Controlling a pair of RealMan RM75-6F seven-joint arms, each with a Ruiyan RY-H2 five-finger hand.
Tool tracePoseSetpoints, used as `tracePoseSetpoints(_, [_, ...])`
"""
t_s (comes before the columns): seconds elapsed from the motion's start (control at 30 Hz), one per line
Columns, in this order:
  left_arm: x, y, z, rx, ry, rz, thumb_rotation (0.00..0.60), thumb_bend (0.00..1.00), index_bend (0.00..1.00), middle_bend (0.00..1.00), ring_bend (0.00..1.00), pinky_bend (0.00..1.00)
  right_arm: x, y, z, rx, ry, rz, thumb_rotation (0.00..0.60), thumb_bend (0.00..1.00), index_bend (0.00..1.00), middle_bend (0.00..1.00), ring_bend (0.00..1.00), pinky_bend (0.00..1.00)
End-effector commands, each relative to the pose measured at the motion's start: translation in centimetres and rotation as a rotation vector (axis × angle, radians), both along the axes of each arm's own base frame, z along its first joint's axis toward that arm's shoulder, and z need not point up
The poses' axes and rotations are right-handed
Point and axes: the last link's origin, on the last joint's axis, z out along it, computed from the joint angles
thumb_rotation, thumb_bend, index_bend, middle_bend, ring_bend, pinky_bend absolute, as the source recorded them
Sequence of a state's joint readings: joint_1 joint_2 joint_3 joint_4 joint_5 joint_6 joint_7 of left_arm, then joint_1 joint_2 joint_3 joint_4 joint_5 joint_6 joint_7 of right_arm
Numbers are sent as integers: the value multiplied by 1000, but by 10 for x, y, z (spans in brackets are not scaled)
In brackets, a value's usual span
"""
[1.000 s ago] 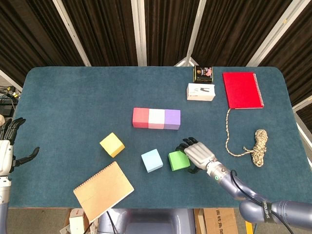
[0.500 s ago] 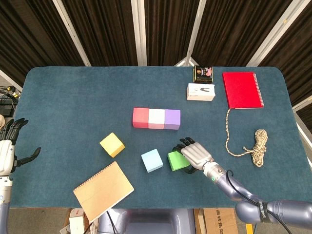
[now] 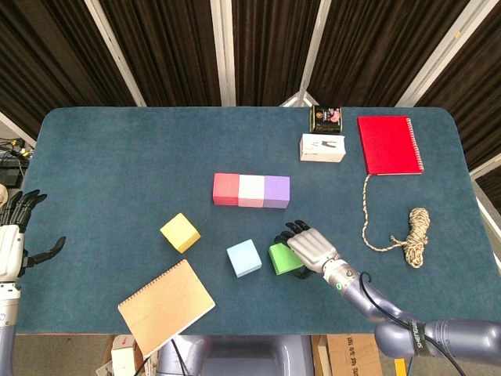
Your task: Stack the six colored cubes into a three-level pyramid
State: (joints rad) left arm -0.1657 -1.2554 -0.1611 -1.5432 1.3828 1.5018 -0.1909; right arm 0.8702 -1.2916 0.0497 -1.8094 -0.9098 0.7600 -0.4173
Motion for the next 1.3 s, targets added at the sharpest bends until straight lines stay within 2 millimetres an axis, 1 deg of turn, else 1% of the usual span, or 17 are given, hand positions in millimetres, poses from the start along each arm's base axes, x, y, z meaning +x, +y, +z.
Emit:
tracePoseSetpoints(0.03, [0, 0, 0, -1, -1, 0, 600, 305, 177, 87, 0, 0, 1, -1, 0, -1, 4, 1, 600, 268, 232, 225, 49, 0])
tracePoseSetpoints(0.67, [0, 0, 0, 0, -8, -1, 600, 305, 185, 87, 0, 0, 4, -1, -11, 17, -3, 8, 600, 269, 253, 242, 63, 0])
tracePoseSetpoints(0.83, [0, 0, 0, -1, -11, 0, 600, 305, 189, 87, 0, 0, 5, -1, -14, 23, -7, 7, 600, 268, 281, 261, 86, 0])
tracePoseSetpoints(1.3, [0, 1, -3, -15, -14, 4, 600, 305, 201, 87, 0, 0, 2, -3, -12, 2, -25, 1, 600, 279, 318, 296, 121, 0])
